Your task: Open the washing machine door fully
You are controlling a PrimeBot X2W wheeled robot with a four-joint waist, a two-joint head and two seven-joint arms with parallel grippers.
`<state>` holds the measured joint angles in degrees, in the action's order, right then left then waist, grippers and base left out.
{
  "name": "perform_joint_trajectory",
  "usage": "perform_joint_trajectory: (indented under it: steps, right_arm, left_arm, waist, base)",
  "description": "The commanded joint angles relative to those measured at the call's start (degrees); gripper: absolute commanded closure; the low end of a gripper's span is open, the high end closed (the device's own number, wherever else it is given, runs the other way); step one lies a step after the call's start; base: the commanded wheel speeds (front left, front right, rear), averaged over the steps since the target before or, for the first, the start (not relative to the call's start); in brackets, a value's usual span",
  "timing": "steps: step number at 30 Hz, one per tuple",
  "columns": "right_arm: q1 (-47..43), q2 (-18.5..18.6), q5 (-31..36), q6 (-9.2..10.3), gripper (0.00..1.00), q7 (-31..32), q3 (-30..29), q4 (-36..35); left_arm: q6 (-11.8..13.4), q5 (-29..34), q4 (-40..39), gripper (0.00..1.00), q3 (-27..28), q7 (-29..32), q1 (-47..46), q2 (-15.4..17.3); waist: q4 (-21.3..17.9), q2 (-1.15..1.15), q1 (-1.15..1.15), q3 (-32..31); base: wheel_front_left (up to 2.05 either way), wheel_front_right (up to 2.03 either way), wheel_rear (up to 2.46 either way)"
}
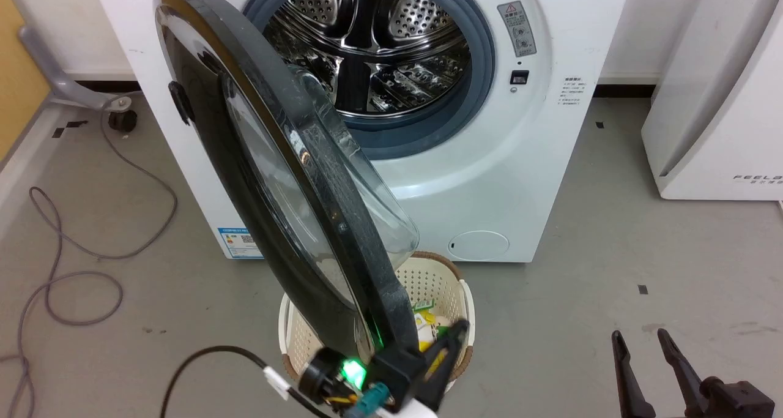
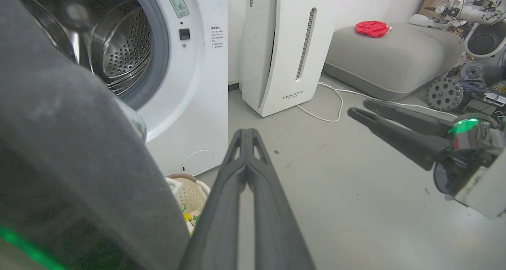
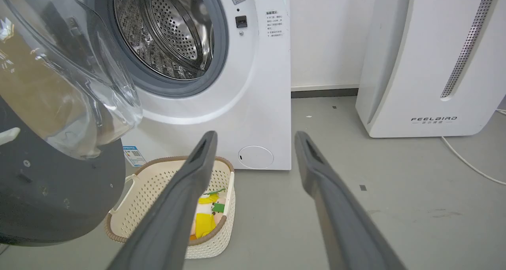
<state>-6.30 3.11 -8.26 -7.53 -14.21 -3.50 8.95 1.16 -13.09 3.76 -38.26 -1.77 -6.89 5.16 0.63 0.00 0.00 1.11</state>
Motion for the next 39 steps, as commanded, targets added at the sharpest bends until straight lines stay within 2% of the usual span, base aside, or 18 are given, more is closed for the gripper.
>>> perform_joint_trajectory:
  steps: [1, 7, 13, 26, 31, 39]
  right_arm:
    - [1.09, -0.24, -0.42, 0.04, 0.00, -0.18, -0.03, 0.19]
    - [1.22, -0.24, -0.83, 0.04, 0.00, -0.21, -0.03, 0.83]
    - [1.26, -0.24, -1.61, 0.04, 0.00, -0.30, 0.31, 1.46]
    - [1.17, -0.24, -2.53, 0.04, 0.00, -0.54, 0.43, 2.89]
    - [1.01, -0.24, -2.63, 0.04, 0.00, -0.61, 0.20, 3.25]
    - [0.44, -0.24, -2.76, 0.04, 0.00, -0.67, -0.53, 3.77]
  left_arm:
    - [1.04, 0.38, 0.93, 1.00, 1.00, -1.55, -1.48, -0.37]
    - [3.50, -0.02, 3.30, 1.00, 2.76, -4.51, -3.37, -1.02]
    - [5.13, -0.69, 3.86, 1.00, 3.31, -4.78, -2.35, -1.02]
    - [9.44, -2.29, -2.18, 1.00, 4.97, -3.11, 5.99, 1.77]
    - [11.78, -2.53, -5.12, 1.00, 6.26, -2.69, 9.58, 3.35]
    - [14.37, -2.30, -9.50, 1.00, 7.06, -2.67, 13.70, 4.95]
  waist:
    - [-0.02, 0.00, 0.00, 0.14]
    - [-0.12, 0.00, 0.00, 0.15]
    - [-0.20, 0.00, 0.00, 0.07]
    - [1.56, 0.00, 0.00, 0.16]
    - [3.89, 0.00, 0.00, 0.22]
    - [10.61, 0.00, 0.00, -0.08]
  base:
    - [0.00, 0.00, 0.00]
    - [0.00, 0.00, 0.00]
    - [0.00, 0.00, 0.00]
    - [0.00, 0.00, 0.00]
    - [0.00, 0.00, 0.00]
    - [0.00, 0.00, 0.00]
